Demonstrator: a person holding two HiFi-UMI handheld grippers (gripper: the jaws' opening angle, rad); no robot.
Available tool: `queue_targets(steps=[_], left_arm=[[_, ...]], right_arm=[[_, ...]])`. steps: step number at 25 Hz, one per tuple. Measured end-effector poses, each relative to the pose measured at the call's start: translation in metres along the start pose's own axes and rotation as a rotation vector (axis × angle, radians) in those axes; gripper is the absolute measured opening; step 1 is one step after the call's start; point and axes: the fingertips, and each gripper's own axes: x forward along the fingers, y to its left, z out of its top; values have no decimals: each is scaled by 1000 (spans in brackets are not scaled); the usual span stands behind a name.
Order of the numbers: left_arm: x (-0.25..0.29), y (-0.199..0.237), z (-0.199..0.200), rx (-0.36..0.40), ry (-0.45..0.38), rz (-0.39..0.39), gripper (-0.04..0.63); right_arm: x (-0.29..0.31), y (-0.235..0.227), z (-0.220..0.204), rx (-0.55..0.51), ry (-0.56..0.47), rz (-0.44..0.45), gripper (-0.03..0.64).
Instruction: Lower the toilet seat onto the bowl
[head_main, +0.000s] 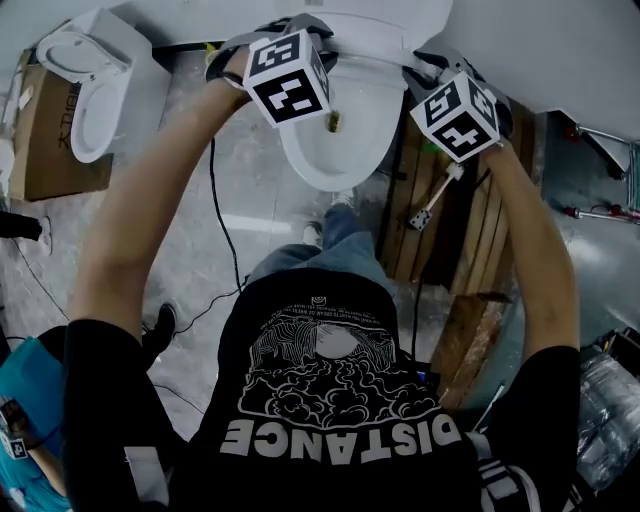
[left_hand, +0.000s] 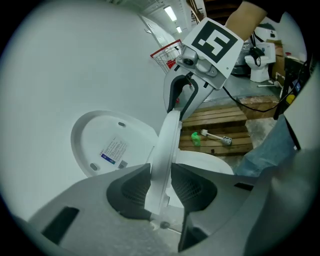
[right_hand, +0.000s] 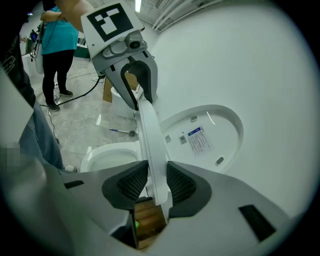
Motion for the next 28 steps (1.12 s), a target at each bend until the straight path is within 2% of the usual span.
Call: queue_targets(steps=[12,28], left_arm=[[-1,-69,-16,98,-3,-35,139],[18,-144,-50,145,39,-76,147]], right_arm=[[-6,64,-21,-87,62,10,127],[8,141,-49,-171,49,69,143]])
